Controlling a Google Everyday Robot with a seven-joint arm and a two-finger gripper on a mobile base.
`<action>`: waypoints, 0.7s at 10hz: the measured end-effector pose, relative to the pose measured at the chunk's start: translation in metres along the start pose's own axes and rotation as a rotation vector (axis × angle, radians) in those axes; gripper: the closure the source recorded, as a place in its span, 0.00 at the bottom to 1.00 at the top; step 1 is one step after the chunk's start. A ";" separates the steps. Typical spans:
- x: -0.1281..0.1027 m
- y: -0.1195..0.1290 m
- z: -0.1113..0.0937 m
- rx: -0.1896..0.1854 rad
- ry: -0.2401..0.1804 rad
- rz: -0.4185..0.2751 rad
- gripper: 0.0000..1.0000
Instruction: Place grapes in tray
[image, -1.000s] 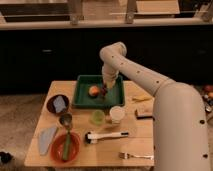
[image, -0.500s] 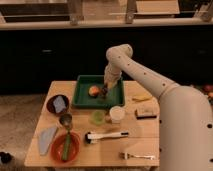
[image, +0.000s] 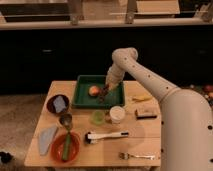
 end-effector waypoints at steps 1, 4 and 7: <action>0.003 0.001 0.003 -0.007 -0.014 0.010 1.00; 0.005 0.002 0.010 -0.019 -0.048 0.028 1.00; 0.006 0.004 0.014 -0.012 -0.093 0.037 0.84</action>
